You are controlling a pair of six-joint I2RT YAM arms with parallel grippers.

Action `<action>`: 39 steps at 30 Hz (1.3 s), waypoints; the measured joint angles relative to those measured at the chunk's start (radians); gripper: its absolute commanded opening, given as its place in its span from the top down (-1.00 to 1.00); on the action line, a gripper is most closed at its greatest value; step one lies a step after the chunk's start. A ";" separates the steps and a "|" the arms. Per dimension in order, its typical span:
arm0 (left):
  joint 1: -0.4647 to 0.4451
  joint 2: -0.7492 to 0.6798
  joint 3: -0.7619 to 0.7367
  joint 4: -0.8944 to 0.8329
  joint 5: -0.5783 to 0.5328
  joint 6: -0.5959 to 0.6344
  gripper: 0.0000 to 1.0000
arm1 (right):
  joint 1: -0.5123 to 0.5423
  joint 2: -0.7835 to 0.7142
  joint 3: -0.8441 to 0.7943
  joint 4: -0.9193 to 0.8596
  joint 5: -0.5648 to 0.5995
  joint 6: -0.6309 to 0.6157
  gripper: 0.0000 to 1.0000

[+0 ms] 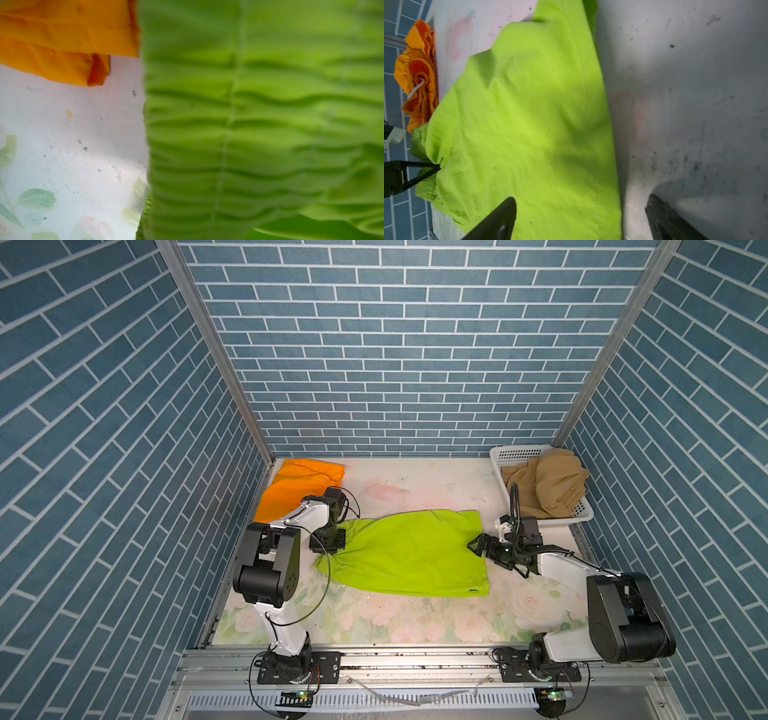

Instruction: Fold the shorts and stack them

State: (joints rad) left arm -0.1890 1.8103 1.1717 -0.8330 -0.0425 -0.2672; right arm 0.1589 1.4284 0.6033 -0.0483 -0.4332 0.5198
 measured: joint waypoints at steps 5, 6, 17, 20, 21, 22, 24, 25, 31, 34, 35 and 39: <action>-0.006 -0.006 0.017 -0.031 0.060 -0.019 1.00 | -0.001 0.042 0.048 -0.025 0.029 0.000 -0.94; -0.008 -0.006 0.032 -0.048 0.068 -0.021 1.00 | -0.001 0.050 0.057 -0.029 0.032 0.000 -0.93; -0.028 -0.016 0.291 -0.207 0.059 -0.012 1.00 | 0.014 0.164 0.160 -0.034 0.099 0.000 -0.53; -0.027 -0.017 0.297 -0.222 0.046 -0.009 1.00 | 0.030 0.234 0.223 -0.017 0.118 0.005 -0.30; -0.027 -0.017 0.297 -0.229 0.039 -0.008 1.00 | 0.036 0.261 0.247 -0.011 0.124 0.008 -0.22; -0.027 -0.017 0.297 -0.234 0.032 -0.007 1.00 | 0.043 0.288 0.273 -0.005 0.127 0.009 -0.15; -0.027 -0.017 0.297 -0.241 0.018 -0.005 1.00 | 0.058 0.335 0.323 0.000 0.135 0.013 -0.02; -0.026 -0.017 0.297 -0.243 0.011 -0.005 1.00 | 0.067 0.360 0.350 0.000 0.140 0.016 0.08; -0.018 -0.017 0.302 -0.248 -0.026 -0.001 1.00 | 0.136 0.494 0.516 -0.031 0.166 0.026 0.50; -0.009 -0.017 0.320 -0.248 -0.042 0.005 1.00 | 0.163 0.544 0.591 -0.060 0.172 0.026 0.57; -0.006 -0.017 0.328 -0.248 -0.048 0.008 1.00 | 0.167 0.560 0.616 -0.071 0.174 0.026 0.58; 0.000 -0.017 0.397 -0.262 -0.066 0.018 1.00 | 0.174 0.615 0.709 -0.123 0.178 0.025 0.59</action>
State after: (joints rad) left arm -0.1890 1.7935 1.5684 -1.0946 -0.1089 -0.2497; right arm 0.3325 2.0438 1.3125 -0.1715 -0.2554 0.5446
